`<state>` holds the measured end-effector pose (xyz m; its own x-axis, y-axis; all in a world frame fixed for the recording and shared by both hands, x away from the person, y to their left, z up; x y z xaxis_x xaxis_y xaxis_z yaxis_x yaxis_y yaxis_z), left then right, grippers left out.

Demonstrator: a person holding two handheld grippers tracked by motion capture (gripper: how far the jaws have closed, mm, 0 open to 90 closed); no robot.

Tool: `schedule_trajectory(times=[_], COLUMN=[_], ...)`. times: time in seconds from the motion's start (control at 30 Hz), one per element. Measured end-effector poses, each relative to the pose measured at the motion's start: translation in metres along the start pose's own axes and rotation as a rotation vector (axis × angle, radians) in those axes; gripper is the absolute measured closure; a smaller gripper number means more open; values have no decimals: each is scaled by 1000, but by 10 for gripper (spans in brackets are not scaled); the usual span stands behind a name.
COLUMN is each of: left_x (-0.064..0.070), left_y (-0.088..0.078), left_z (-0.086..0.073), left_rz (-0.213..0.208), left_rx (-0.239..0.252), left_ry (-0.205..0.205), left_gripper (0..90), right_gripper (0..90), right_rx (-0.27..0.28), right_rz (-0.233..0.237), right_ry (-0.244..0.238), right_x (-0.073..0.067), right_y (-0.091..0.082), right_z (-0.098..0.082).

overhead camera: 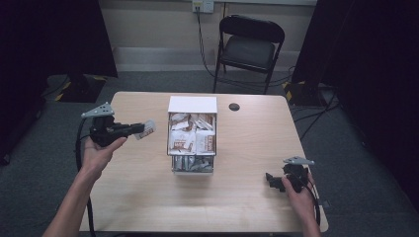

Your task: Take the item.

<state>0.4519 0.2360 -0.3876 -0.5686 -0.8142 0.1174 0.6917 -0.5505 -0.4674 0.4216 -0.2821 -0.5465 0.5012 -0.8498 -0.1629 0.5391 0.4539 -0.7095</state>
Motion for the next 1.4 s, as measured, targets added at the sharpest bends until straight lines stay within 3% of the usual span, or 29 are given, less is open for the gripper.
schedule_trajectory(times=[0.13, 0.23, 0.4, 0.6, 0.67, 0.8, 0.97, 1.17, 1.23, 1.3, 1.4], left_x=[-2, -3, -3, -5, -4, -4, -4, -3, -1, 3, 8], left_y=[8, 11, 18, 29, 33, 43, 57, 66, 72, 76, 83], left_z=[-8, -13, -19, -29, -33, -41, -56, -68, -73, -76, -79], left_rz=[16, -4, -2, 12, -12, -2, 10, -5, 27, 12, 11], left_rx=[-15, -14, -36, -79, -87, -112, -171, -187, -212, -228, -244], left_ry=[17, 4, 0, -4, -16, -17, -13, -32, 3, -5, 18], left_gripper=[900, 900, 900, 900, 900, 900, 900, 900, 900, 900, 900], right_gripper=[0, 0, 0, 0, 0, 0, 0, 0, 0, 0, 0], right_rx=[0, 0, 0, 1, 1, 0, 0, 0, 0, 0, 0], right_rz=[0, 1, 0, 0, 0, 0, 0, 0, 0, 0, 0], right_ry=[0, 0, 0, -1, -1, 0, 0, 0, -1, 0, 0], right_x=[0, 0, 0, 0, 0, 0, 0, 0, 0, 0, 0], right_y=[0, 0, 0, 0, 0, 0, 0, 0, 0, 0, 0], right_z=[0, 0, 0, 0, 0, 0, 0, 0, 0, 0, 0])
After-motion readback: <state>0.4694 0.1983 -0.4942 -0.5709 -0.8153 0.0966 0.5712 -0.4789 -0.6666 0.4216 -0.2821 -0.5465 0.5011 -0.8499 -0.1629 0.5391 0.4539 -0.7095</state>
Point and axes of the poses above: each handheld gripper's, and its own axes: y roughly forward along the jaws, z roughly out of its top, x roughly to its right, the point moved 6 cm from there along y, roughly forward along the jaws, and after that the axes turned 14 degrees about z, right-handed, at the moved point
